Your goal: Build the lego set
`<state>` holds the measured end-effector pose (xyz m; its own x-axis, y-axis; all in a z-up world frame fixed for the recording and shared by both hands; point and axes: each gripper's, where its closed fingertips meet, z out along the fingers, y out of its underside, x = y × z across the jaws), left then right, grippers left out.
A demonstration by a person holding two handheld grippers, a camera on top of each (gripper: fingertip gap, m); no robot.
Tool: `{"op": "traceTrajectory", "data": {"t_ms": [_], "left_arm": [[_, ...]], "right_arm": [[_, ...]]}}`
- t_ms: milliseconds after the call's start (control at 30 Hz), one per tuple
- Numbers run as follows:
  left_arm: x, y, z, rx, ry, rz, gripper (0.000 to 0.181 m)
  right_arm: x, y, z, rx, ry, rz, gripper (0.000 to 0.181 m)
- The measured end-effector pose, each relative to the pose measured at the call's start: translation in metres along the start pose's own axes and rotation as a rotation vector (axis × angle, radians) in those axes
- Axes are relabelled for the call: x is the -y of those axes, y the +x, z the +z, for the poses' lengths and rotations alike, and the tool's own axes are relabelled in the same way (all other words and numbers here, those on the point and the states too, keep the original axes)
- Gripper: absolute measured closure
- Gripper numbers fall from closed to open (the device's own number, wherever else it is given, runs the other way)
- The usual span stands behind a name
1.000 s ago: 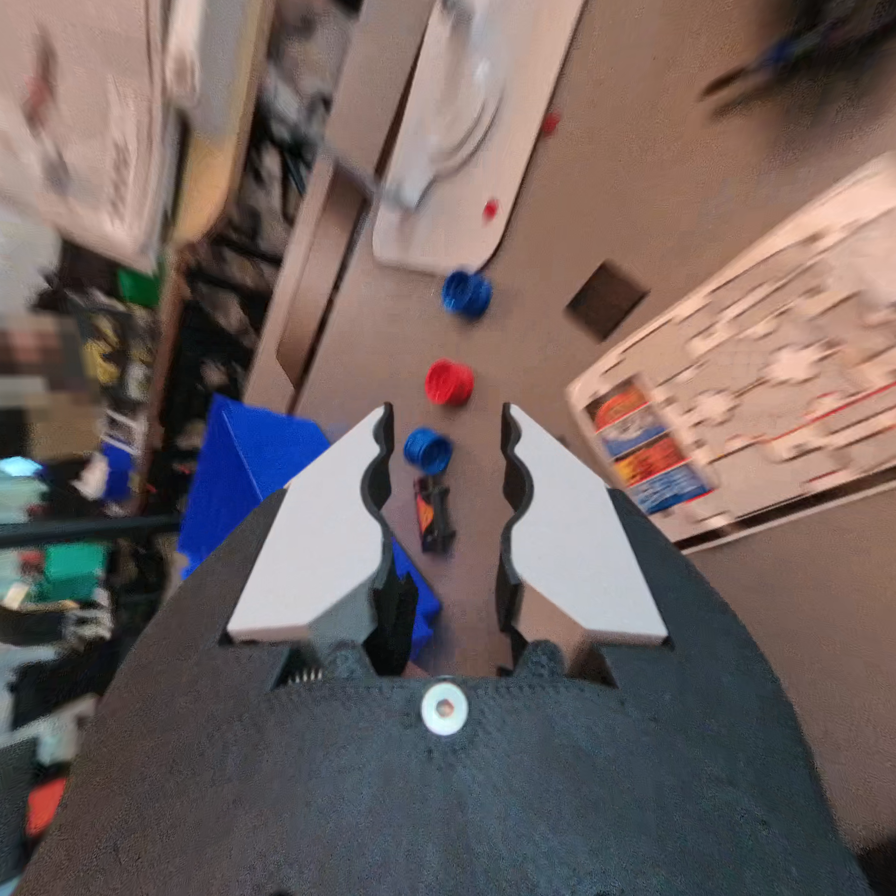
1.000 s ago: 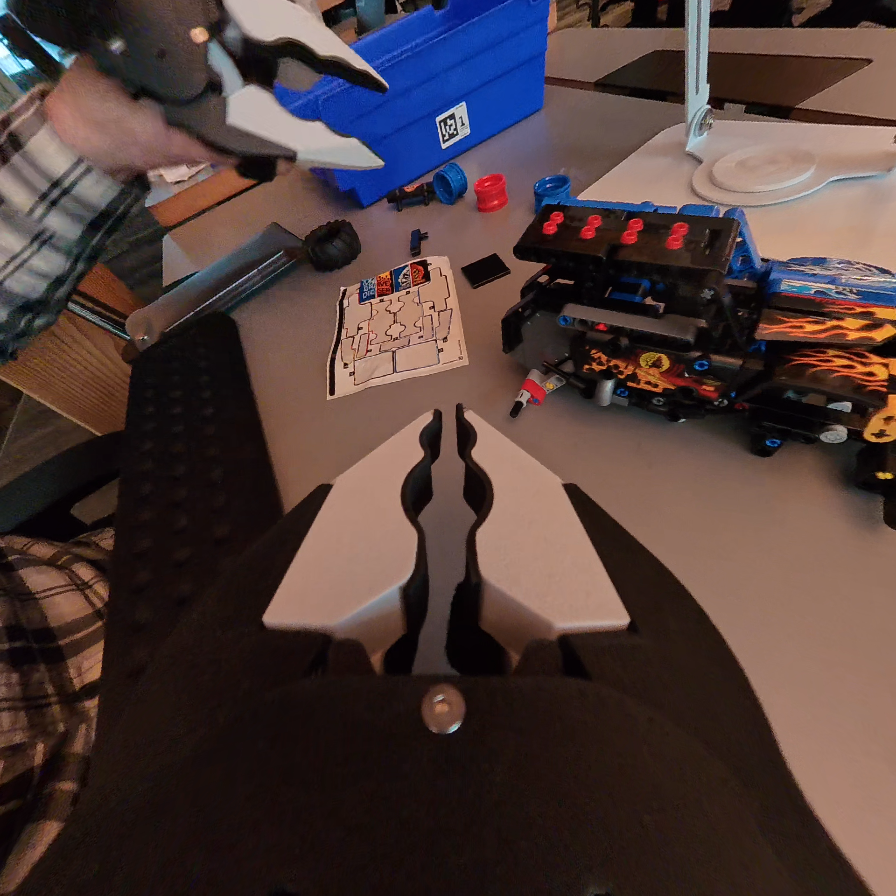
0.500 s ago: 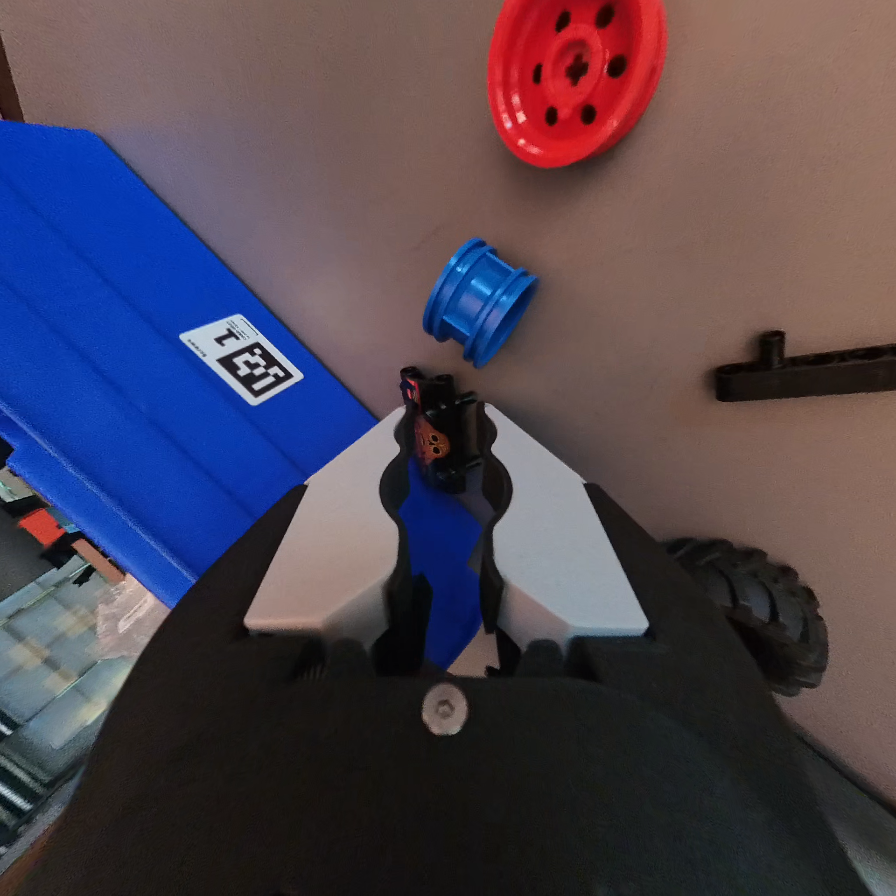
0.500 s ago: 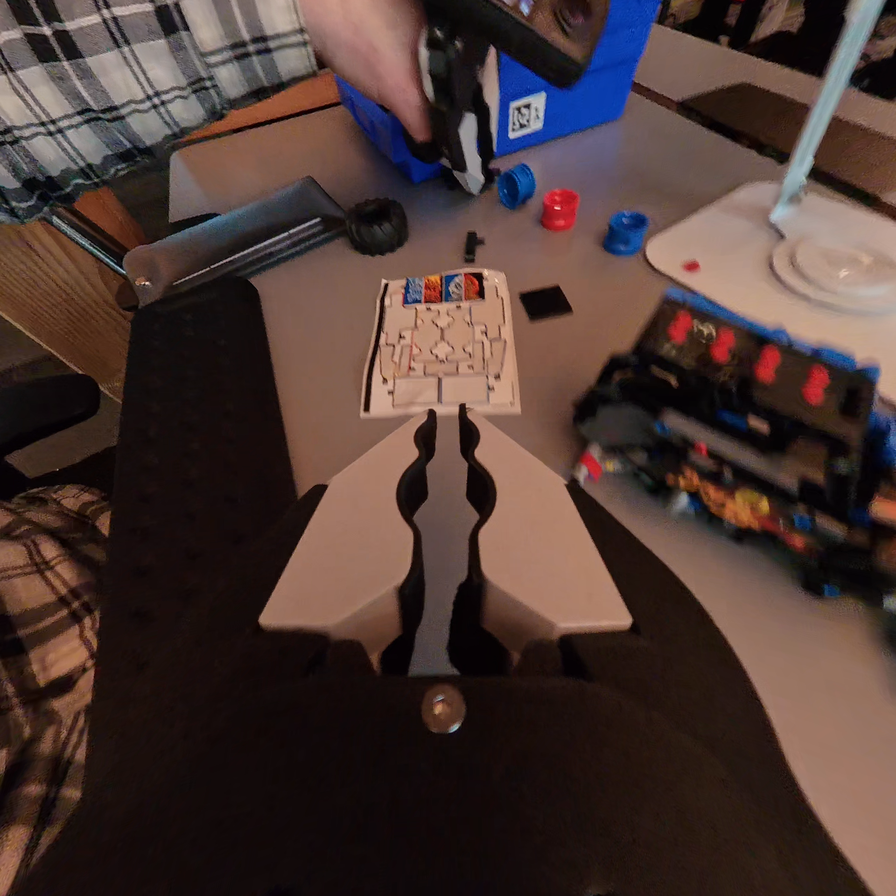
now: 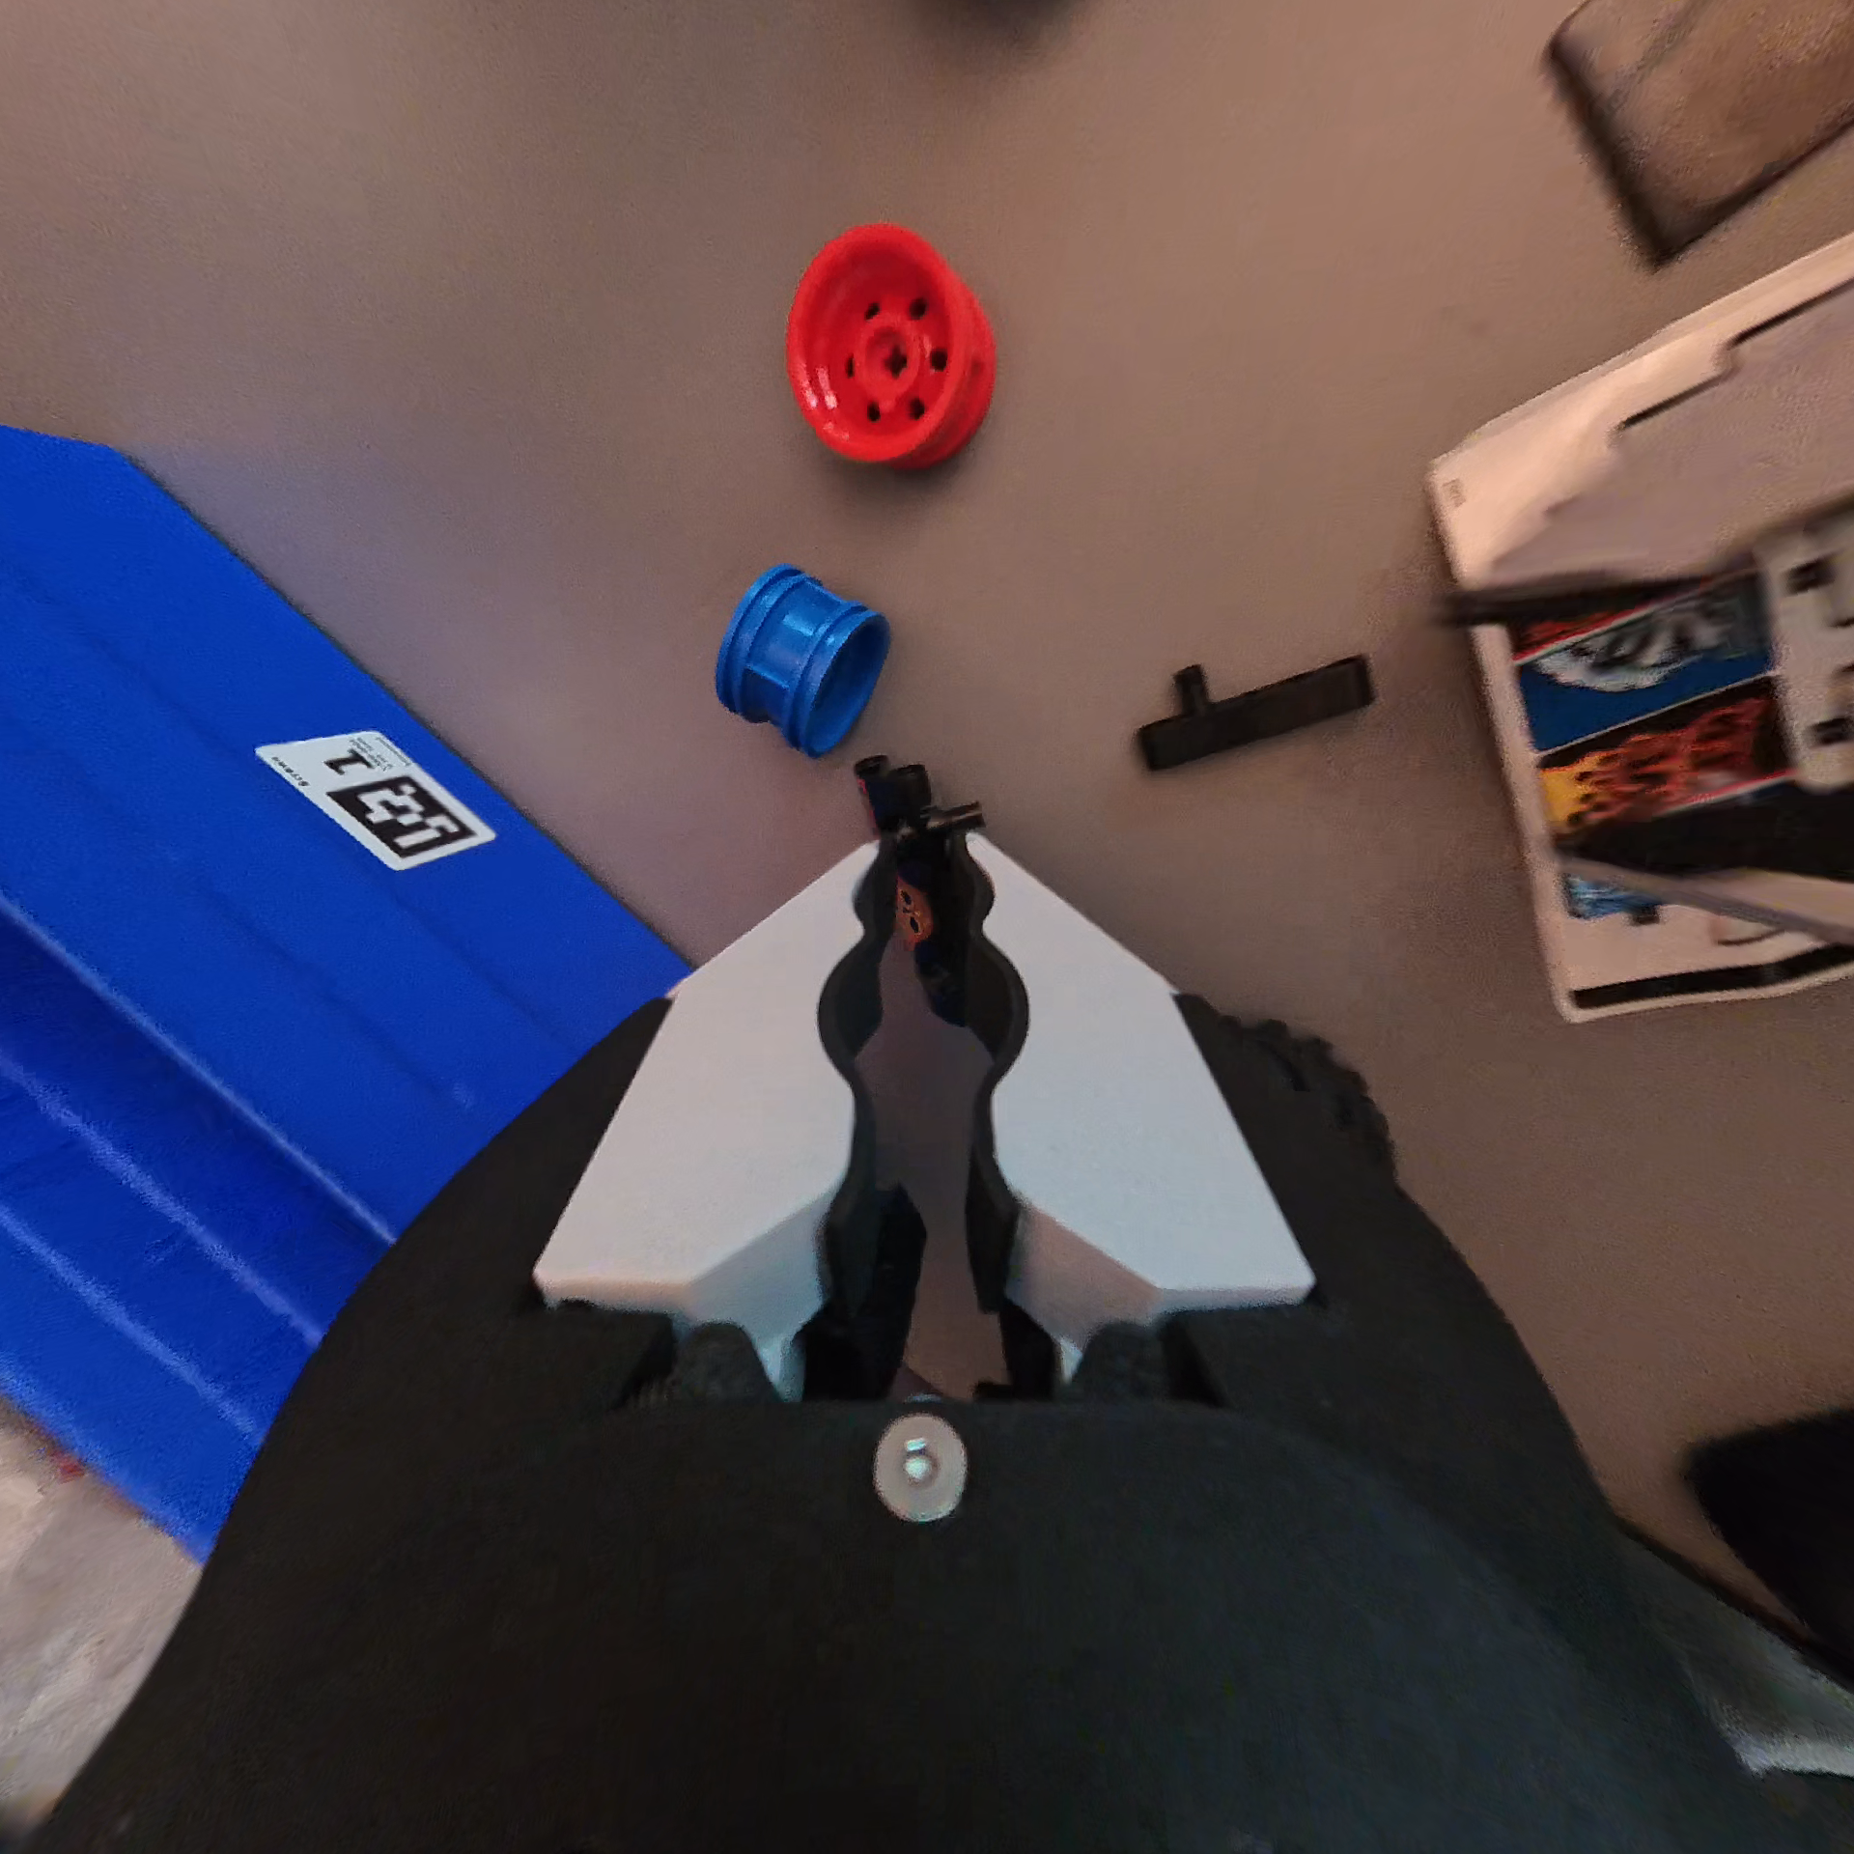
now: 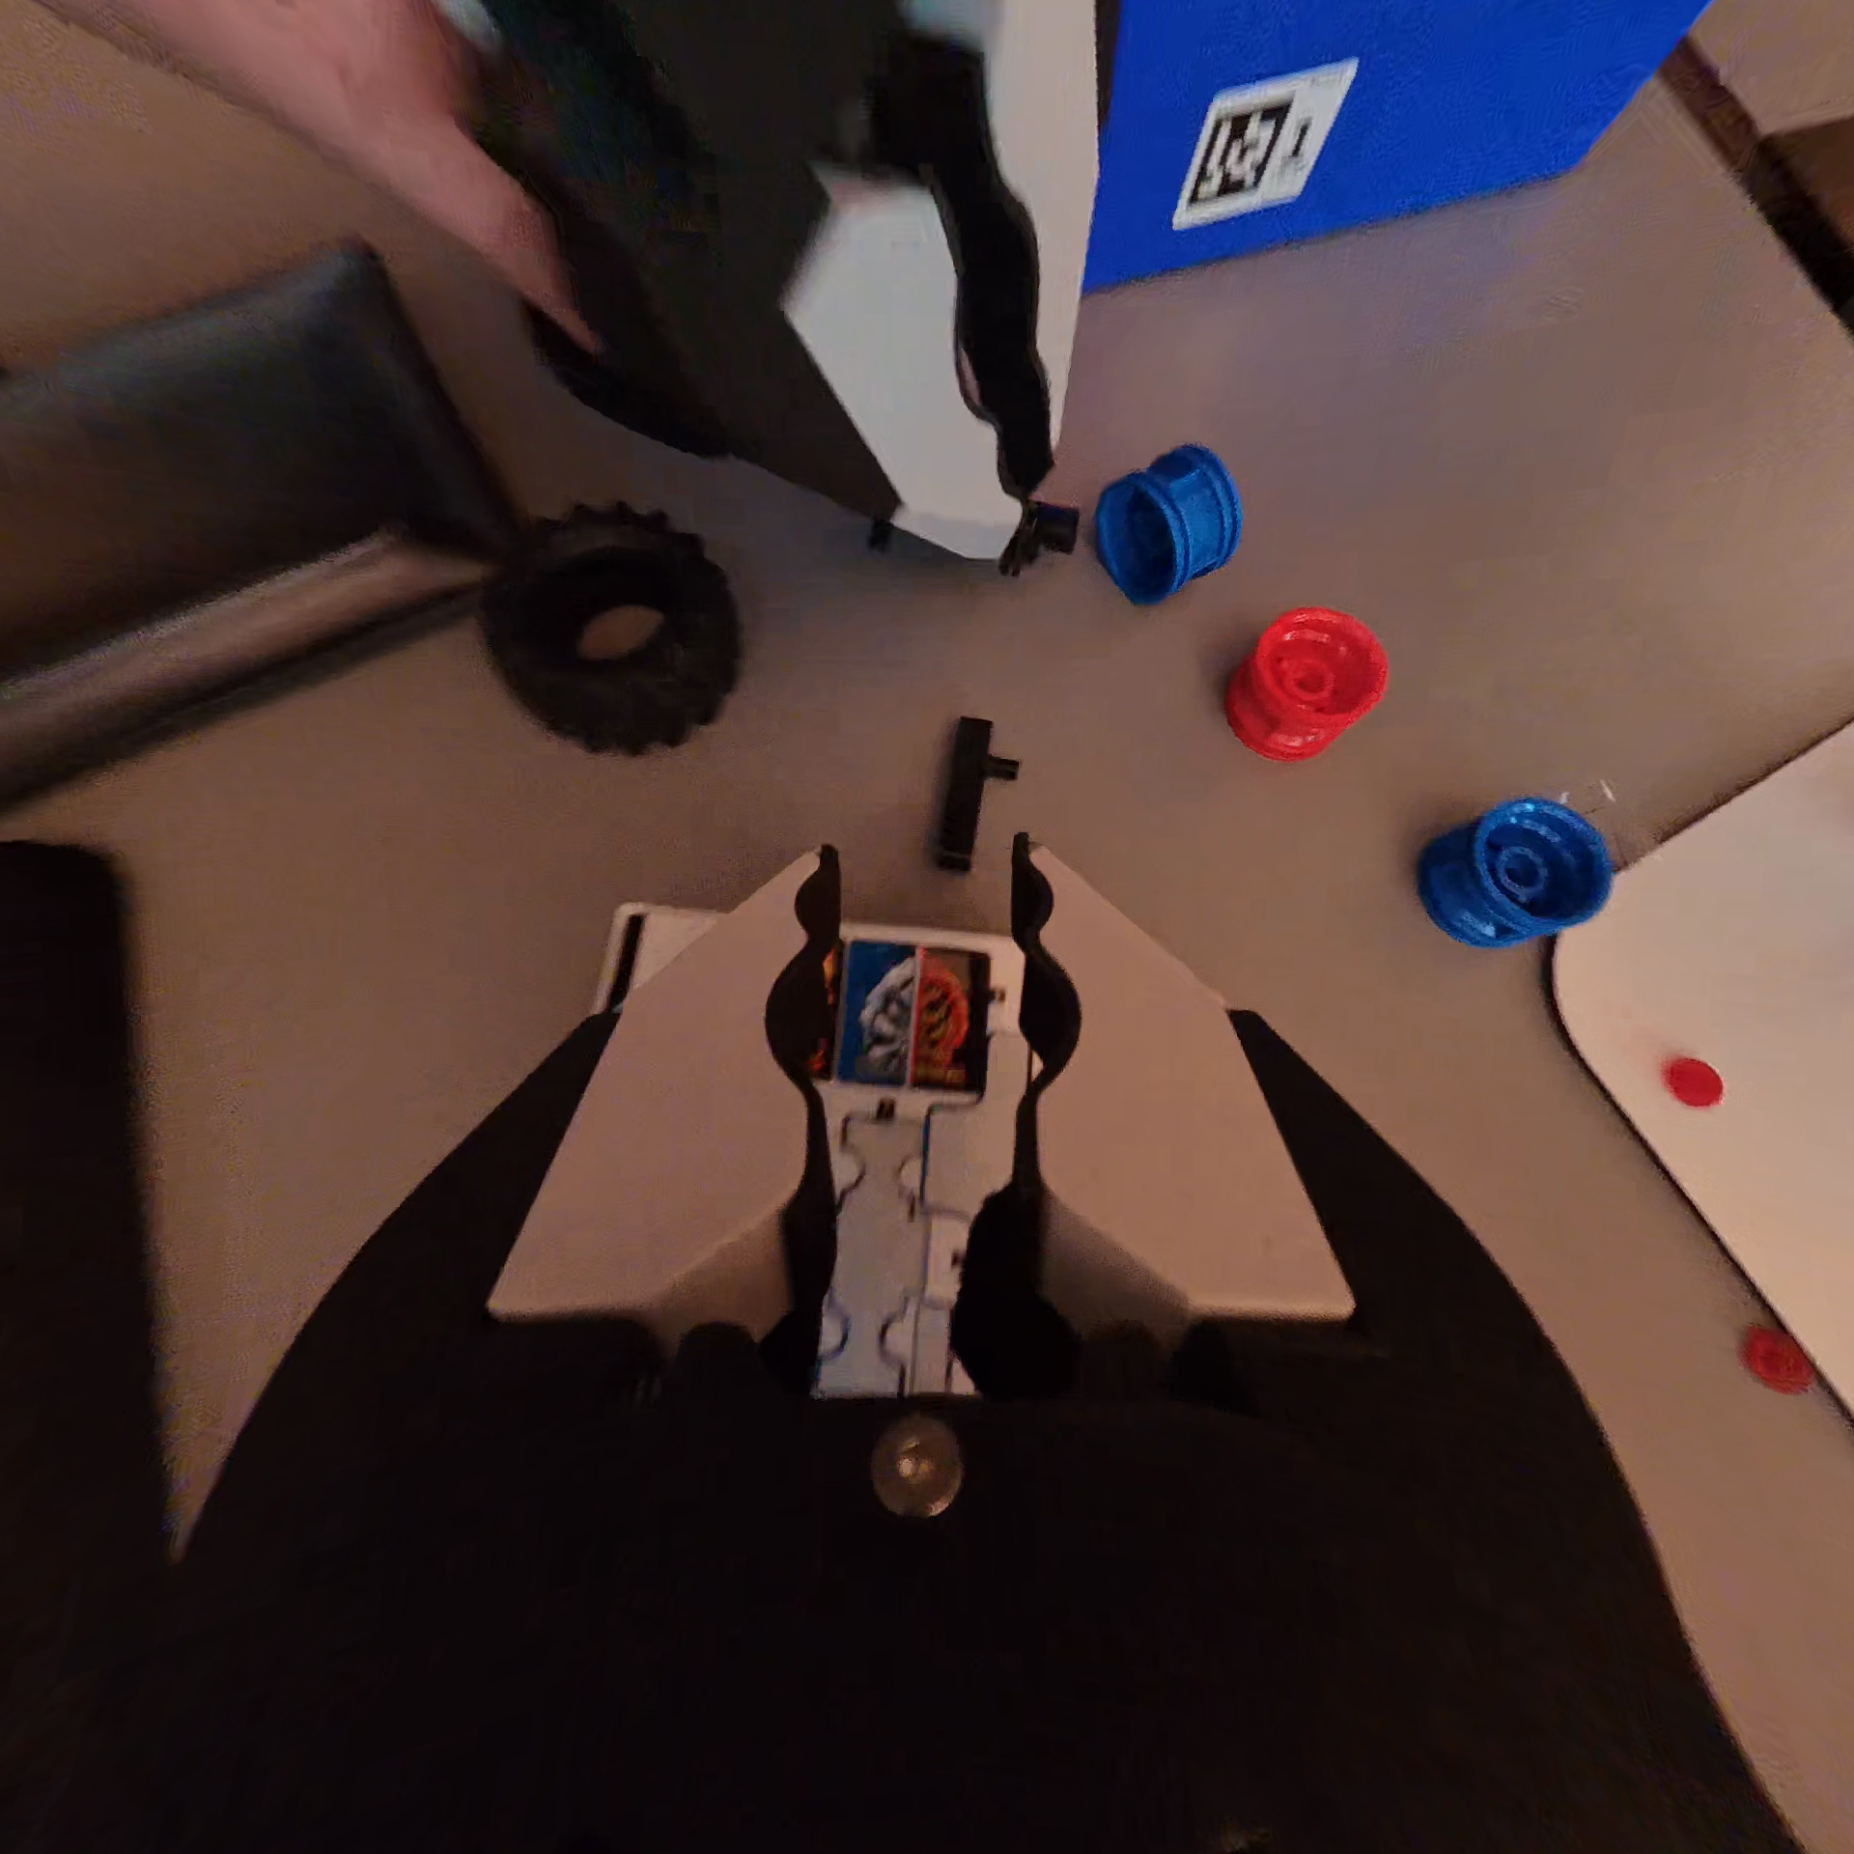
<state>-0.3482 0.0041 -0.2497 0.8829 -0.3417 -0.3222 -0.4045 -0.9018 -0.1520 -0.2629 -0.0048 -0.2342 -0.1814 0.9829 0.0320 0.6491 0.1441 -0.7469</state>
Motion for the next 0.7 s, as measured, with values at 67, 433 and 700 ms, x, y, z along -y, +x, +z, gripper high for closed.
{"op": "traceTrajectory", "data": {"t_ms": [67,433,700], "left_arm": [[0.004,0.003,-0.006,-0.033,0.057,-0.029,0.174],[0.015,0.021,-0.032,-0.183,0.304,-0.135,0.175],[0.076,0.142,-0.109,-0.678,0.613,-0.131,0.175]], "right_arm": [[-0.004,0.006,0.023,-0.027,-0.053,-0.021,0.152],[0.004,-0.006,-0.001,0.058,-0.031,-0.027,0.176],[-0.043,-0.025,-0.13,0.124,0.028,-0.062,0.176]]}}
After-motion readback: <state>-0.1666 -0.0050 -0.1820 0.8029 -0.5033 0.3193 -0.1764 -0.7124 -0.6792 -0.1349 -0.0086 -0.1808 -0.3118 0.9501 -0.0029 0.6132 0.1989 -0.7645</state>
